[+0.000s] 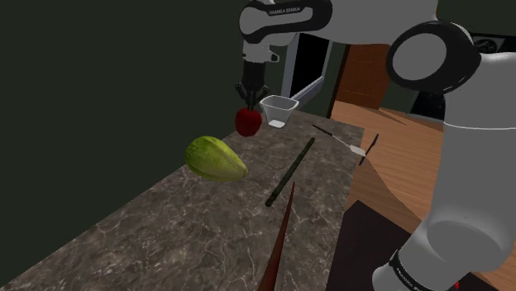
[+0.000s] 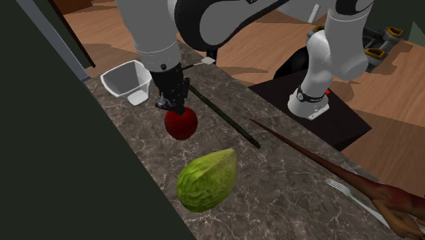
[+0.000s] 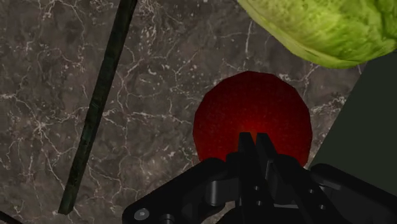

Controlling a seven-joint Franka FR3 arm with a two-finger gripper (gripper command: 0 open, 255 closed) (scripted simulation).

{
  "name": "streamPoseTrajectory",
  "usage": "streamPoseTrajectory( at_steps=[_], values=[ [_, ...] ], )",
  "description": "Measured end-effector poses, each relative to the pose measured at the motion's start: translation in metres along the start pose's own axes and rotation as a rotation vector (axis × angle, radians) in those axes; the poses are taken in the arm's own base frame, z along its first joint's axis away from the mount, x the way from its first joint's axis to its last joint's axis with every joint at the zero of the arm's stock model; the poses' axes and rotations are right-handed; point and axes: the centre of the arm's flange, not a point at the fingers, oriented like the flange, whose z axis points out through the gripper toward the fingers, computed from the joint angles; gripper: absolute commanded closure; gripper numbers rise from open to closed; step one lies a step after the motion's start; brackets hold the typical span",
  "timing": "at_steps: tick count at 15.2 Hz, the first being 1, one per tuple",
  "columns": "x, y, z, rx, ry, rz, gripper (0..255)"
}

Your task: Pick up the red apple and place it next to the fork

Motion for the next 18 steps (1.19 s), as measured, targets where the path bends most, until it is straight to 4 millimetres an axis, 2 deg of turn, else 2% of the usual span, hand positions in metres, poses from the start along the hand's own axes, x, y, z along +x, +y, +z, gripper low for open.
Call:
streamPoseTrajectory(
  at_steps=[3, 6, 10, 14, 18],
  values=[
    [-0.038, 0.004, 0.0, 0.001, 0.001, 0.0, 255],
    [-0.076, -0.004, -0.003, 0.001, 0.0, 0.0, 255],
    [-0.133, 0.001, -0.005, 0.0, 0.0, -0.001, 255],
    [-0.181, 0.004, -0.002, 0.0, 0.001, 0.0, 255],
    [-0.236, 0.006, -0.009, 0.001, 0.001, 0.0, 255]
  ],
)
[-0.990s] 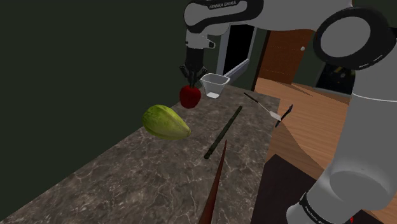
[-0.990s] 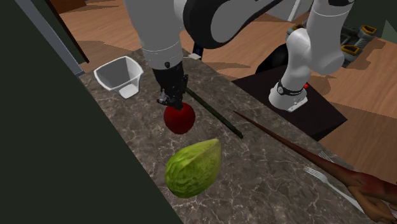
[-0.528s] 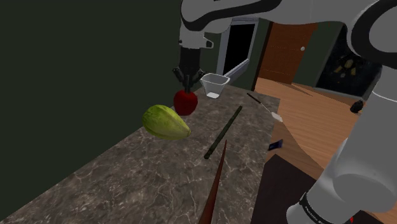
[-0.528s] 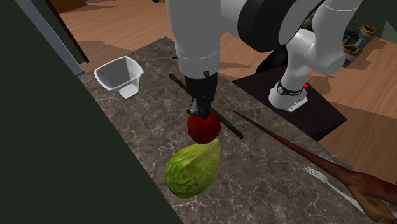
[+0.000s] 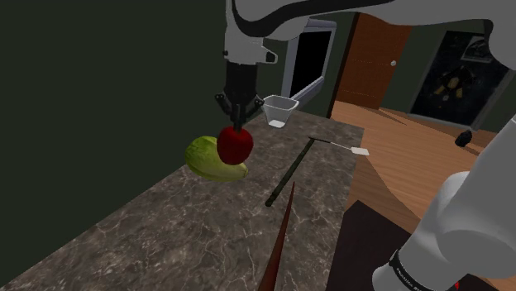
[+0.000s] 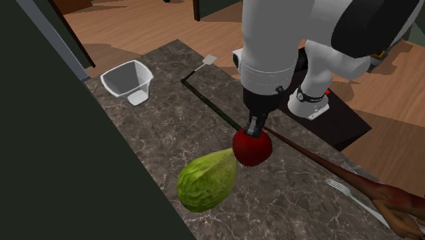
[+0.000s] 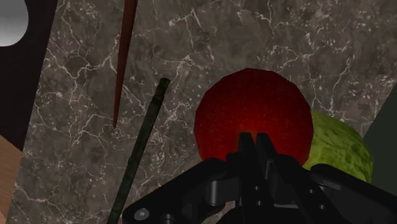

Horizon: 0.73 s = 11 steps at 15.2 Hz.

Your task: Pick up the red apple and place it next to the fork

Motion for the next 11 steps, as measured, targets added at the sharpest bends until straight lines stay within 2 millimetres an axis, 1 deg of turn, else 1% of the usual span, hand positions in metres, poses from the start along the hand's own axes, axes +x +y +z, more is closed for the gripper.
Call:
streamPoseTrajectory(
  at_steps=[3, 6, 9, 11],
  values=[
    [-0.039, -0.003, -0.002, 0.0, 0.0, 0.0, 255],
    [-0.081, 0.002, -0.002, 0.0, 0.0, 0.0, 255],
    [-0.12, -0.003, -0.005, 0.0, 0.0, -0.001, 255],
    [-0.146, -0.002, -0.006, 0.0, 0.0, -0.001, 255]
  ],
)
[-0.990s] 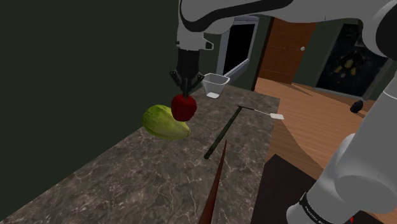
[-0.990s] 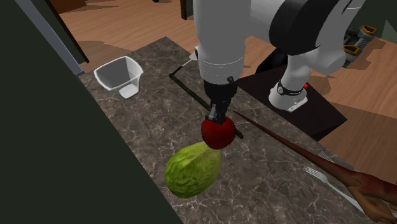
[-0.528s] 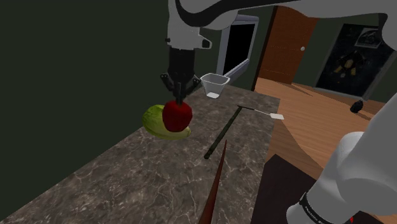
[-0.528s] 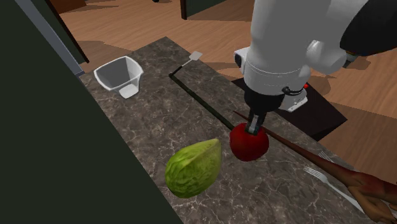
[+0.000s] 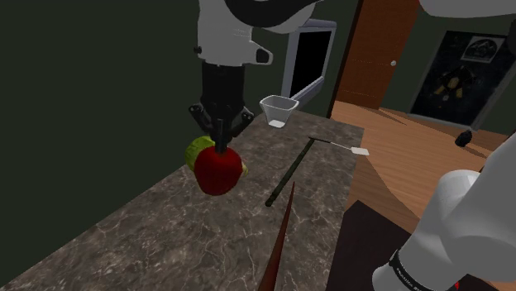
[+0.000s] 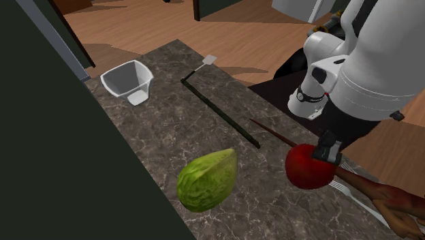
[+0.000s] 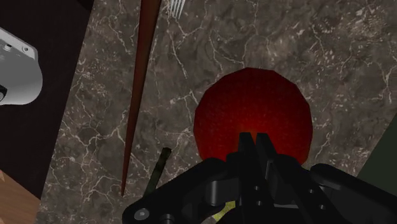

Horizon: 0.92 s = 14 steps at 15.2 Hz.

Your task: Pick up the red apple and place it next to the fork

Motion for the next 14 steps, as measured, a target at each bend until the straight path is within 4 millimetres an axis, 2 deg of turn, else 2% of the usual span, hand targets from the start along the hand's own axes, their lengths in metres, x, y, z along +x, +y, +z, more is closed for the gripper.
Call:
streamPoseTrajectory(
  at_steps=[9, 11, 14],
  values=[
    [-0.115, 0.0, -0.007, 0.0, 0.0, 0.0, 255],
    [-0.123, 0.001, 0.001, 0.0, 0.0, 0.001, 255],
    [-0.124, 0.002, 0.017, -0.001, 0.0, 0.001, 255]
  ],
)
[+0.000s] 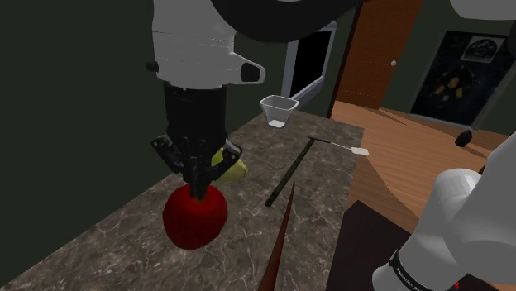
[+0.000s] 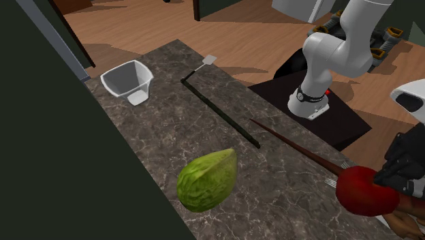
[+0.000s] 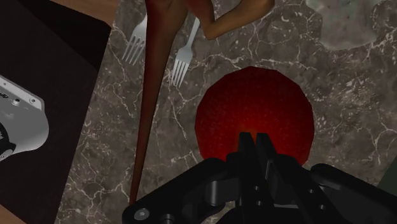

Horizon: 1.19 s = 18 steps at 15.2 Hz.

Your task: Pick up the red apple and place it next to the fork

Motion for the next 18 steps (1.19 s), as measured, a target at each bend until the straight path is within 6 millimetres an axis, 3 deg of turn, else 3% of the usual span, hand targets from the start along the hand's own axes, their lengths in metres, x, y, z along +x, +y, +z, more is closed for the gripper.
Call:
streamPoseTrajectory(
  at_steps=[18],
  values=[
    [0.012, 0.002, 0.093, 0.0, 0.0, 0.0, 255]
  ],
)
